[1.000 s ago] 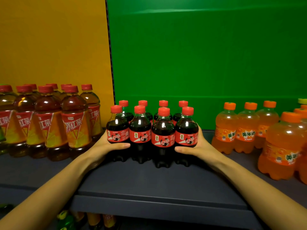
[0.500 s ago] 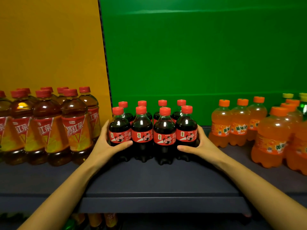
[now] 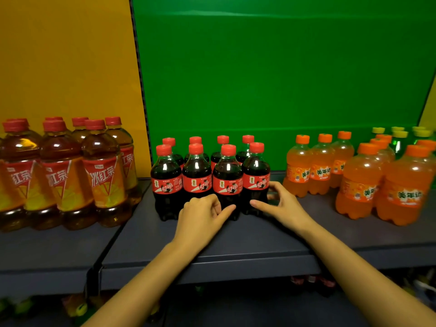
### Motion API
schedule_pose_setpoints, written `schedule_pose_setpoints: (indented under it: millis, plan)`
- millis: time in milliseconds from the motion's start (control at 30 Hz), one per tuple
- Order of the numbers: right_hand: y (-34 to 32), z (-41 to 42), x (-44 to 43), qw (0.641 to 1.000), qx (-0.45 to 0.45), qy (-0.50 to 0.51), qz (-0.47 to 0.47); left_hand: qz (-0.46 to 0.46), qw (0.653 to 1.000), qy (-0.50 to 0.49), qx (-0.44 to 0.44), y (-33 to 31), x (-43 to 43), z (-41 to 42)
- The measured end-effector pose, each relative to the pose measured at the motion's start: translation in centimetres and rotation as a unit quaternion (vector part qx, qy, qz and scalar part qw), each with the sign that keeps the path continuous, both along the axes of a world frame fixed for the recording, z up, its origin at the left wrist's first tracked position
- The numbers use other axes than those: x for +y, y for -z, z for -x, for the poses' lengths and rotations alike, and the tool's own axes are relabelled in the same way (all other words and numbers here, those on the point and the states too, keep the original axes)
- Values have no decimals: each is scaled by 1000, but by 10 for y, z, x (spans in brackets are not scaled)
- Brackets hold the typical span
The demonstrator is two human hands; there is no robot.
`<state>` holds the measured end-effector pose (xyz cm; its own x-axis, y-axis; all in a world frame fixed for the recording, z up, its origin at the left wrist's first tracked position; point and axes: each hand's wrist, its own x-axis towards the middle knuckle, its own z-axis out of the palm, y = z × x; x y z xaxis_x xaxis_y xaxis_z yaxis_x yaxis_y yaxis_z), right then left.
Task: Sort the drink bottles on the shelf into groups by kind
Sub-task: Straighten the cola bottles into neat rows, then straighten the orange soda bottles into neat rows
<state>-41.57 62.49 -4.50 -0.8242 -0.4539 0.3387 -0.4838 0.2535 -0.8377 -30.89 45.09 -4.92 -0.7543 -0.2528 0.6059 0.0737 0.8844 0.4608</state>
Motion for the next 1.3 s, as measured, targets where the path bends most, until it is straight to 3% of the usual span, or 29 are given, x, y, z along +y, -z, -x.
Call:
schedule_pose_setpoints:
  millis: [400,533,700,800,867,1100,1300]
  plan:
    - [-2,-3,2,1000,0,4,6,7,1000,-11,8,3,3,5]
    - [-5,-1,9,998,-37,-40,29,23,998,3,61,2,15,5]
    - [-49,17,41,997,63,-41,29,7,983,89,162,-23,74,21]
    - [-101,37,74,989,130,-54,32,-12,978,140,153,-39,112,45]
    - [-133,49,98,989,129,-72,25,-24,980,144,132,-44,128,70]
    - [-180,113,135,968,153,-27,-196,-132,990,24,36,-36,144,165]
    - [-177,145,116,901,121,-51,-415,-238,969,63,32,-19,142,194]
